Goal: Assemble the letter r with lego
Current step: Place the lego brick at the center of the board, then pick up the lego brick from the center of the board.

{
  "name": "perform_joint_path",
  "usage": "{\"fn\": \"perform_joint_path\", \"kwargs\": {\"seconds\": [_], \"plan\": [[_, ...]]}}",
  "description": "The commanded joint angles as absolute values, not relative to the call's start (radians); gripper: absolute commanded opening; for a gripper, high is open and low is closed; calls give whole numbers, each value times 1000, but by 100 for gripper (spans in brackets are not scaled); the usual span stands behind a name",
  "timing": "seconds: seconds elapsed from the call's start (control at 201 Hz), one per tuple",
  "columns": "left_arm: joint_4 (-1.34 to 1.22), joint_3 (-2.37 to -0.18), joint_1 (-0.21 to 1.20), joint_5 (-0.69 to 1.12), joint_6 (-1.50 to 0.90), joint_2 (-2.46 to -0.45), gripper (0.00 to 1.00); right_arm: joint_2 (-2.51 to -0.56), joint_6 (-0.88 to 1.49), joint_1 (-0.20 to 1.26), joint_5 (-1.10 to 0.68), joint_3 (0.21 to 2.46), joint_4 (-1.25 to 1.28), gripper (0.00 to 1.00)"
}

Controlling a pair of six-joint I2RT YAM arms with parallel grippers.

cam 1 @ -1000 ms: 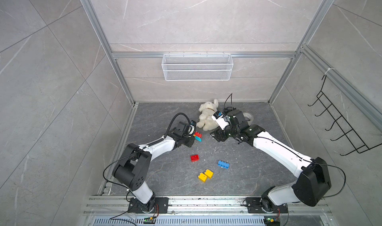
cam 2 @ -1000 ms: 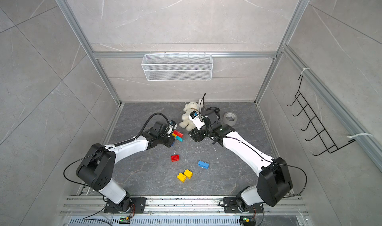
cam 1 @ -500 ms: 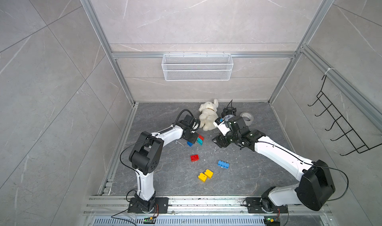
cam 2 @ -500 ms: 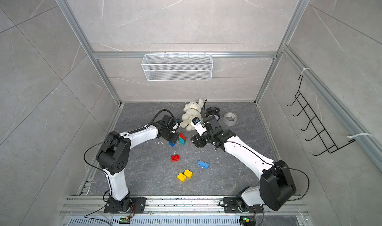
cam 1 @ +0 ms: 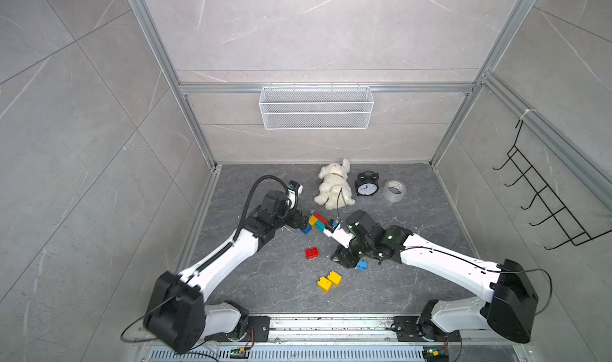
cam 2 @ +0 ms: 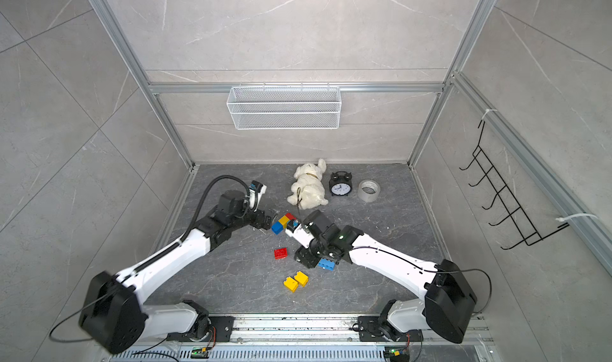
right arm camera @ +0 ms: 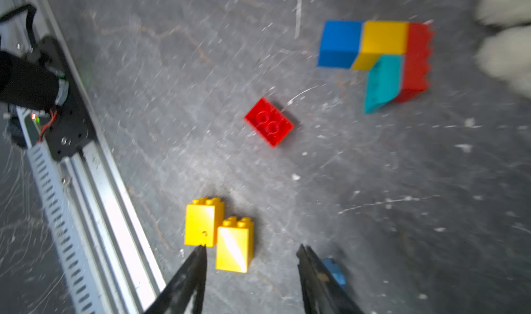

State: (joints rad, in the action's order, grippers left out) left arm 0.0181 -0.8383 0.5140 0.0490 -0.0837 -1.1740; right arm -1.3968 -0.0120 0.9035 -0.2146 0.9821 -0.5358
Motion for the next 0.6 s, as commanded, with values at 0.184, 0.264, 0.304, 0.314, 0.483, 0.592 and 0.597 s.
{"fn": "perform_joint_path", "kwargs": {"seconds": [0.184,0.264,0.304,0.314,0.483,0.592,0.597], "plan": [[-204,-680,479,46,-177,-983,100,-1496,126,985,-123,899,-594,49],[-219,-654,479,28,-185,-982,100,-1526,128,999,-103,902,-589,47],[-230,-640,479,36,-187,-979,100,-1539,125,1005,-99,912,-593,46],[-232,-637,479,41,-186,-978,100,-1541,125,1006,-97,913,-592,46],[-225,-623,479,53,-210,-973,100,-1579,123,1012,-113,944,-594,45],[-240,-600,478,43,-211,-953,100,-1613,115,1019,-110,953,-594,45],[-240,-600,478,42,-211,-952,100,-1614,116,1019,-110,954,-593,45]]}}
